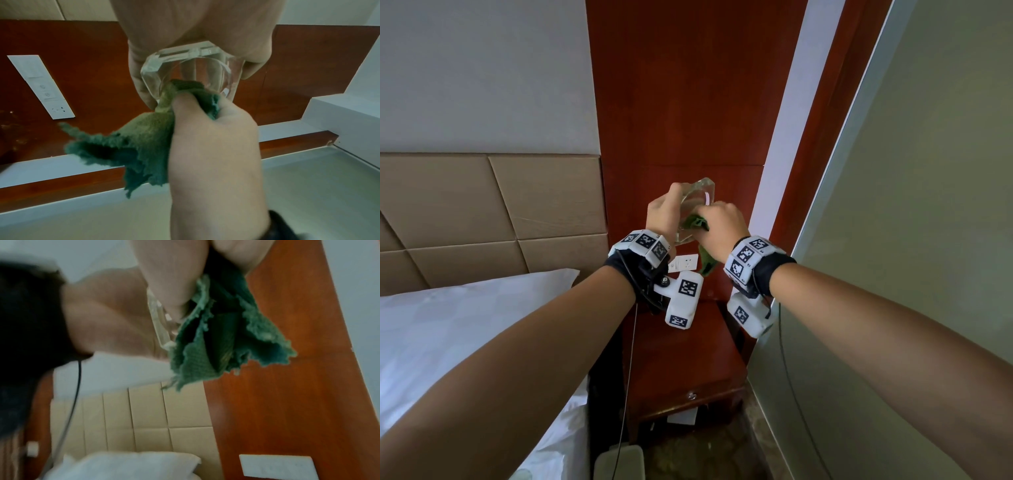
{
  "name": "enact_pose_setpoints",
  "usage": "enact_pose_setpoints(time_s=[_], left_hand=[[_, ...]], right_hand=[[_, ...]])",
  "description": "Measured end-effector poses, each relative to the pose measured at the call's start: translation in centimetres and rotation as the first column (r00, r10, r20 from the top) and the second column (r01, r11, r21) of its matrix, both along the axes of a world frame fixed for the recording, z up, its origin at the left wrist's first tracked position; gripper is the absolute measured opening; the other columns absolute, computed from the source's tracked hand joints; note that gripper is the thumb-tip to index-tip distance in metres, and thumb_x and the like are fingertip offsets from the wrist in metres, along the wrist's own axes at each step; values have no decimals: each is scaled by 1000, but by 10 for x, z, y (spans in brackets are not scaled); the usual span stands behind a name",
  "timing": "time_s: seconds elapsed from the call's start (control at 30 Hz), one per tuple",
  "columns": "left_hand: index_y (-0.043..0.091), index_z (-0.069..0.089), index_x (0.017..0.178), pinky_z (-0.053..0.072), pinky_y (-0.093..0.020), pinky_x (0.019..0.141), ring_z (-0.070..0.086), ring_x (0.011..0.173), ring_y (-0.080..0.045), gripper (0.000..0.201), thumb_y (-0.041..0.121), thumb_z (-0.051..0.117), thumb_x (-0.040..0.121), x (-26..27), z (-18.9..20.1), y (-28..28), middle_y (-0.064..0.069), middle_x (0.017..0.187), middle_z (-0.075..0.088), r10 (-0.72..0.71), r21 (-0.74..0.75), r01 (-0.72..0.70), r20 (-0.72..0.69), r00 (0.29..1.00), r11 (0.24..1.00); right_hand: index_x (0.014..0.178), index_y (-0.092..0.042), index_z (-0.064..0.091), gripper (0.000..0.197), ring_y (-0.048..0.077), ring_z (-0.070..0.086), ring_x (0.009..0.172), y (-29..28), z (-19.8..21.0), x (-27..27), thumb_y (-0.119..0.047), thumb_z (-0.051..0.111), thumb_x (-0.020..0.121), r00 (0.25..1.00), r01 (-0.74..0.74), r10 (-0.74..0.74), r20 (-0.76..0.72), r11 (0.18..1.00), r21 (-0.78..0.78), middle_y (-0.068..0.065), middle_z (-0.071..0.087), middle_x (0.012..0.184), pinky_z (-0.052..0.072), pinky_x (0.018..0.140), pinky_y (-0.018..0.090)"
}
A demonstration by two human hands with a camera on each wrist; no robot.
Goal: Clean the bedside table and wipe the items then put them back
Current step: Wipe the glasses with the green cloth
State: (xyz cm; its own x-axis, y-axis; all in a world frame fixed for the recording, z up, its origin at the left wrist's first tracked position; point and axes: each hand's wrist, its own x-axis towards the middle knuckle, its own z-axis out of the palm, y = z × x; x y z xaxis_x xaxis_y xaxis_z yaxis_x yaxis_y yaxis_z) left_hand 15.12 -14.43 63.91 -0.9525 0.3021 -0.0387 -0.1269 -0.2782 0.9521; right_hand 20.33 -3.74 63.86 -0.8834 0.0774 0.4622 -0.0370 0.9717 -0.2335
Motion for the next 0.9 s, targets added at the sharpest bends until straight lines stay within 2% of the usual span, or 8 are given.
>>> enact_pose_setpoints(time_s=[0.13, 0.23, 0.37, 0.5, 0.63, 0.7, 0.8, 0.9], left_hand=[[15, 72, 107, 58, -45, 76, 69, 99, -33, 41, 46, 56, 87, -13, -7, -6, -10, 102, 76, -76, 59, 70, 110, 991, 996], [15, 65, 126, 54, -55, 78, 66, 104, -39, 62, 58, 55, 82, -24, -10, -14, -17, 123, 68, -241, 156, 205, 268, 933, 966], [17, 62, 131, 54, -54, 81, 63, 102, -38, 65, 63, 39, 91, -29, -16, -20, -17, 129, 64, -357, 256, 276, 361, 862, 926], [13, 60, 132, 54, -54, 83, 61, 107, -39, 70, 64, 31, 94, -25, -22, -19, -19, 129, 62, -399, 275, 312, 359, 844, 909], [15, 66, 114, 54, -46, 81, 64, 90, -32, 59, 61, 35, 94, -18, -24, -13, -15, 110, 66, -384, 279, 297, 348, 855, 913], [14, 67, 105, 51, -43, 81, 63, 85, -31, 56, 60, 37, 94, -14, -25, -9, -14, 100, 67, -365, 254, 289, 337, 868, 923], [10, 66, 110, 51, -42, 77, 63, 87, -31, 62, 60, 32, 96, -12, -27, -5, -14, 97, 69, -372, 224, 312, 319, 872, 923], [12, 58, 134, 56, -48, 75, 63, 102, -35, 69, 63, 35, 92, -16, -25, -5, -18, 122, 65, -379, 222, 321, 306, 873, 921]], right_hand=[[106, -20, 75, 23, 16, 69, 91, 4, 0, 0, -15, 63, 87, 997, -45, 61, 55, 965, -258, -2, 75, 100, 54, 81, 22], [109, -22, 72, 24, 13, 67, 78, 11, -1, 1, -17, 60, 89, 999, 17, -33, -41, 945, -327, -4, 74, 97, 56, 68, 26], [118, -17, 66, 27, 18, 65, 93, 17, 7, 1, -16, 58, 92, 967, 55, -138, -213, 934, -353, 0, 70, 110, 51, 76, 26], [109, -12, 65, 19, 22, 61, 94, 11, 8, -1, -13, 63, 91, 949, 23, -83, -303, 980, -196, 2, 67, 106, 50, 79, 32], [113, -13, 63, 21, 28, 64, 94, 5, 0, -2, -15, 61, 92, 991, 105, -99, -89, 993, 59, 5, 68, 107, 53, 75, 35], [118, -14, 64, 26, 30, 66, 94, 0, -4, -1, -16, 58, 93, 990, 134, -129, -58, 986, 96, 7, 70, 107, 52, 76, 34], [119, -18, 69, 30, 32, 67, 91, -4, -5, -1, -13, 59, 91, 987, 127, -133, -88, 989, -73, 9, 73, 101, 56, 80, 37], [111, -19, 75, 30, 24, 68, 99, -8, -5, 0, -6, 64, 85, 986, 17, -57, -156, 969, -245, 3, 74, 108, 55, 87, 35]])
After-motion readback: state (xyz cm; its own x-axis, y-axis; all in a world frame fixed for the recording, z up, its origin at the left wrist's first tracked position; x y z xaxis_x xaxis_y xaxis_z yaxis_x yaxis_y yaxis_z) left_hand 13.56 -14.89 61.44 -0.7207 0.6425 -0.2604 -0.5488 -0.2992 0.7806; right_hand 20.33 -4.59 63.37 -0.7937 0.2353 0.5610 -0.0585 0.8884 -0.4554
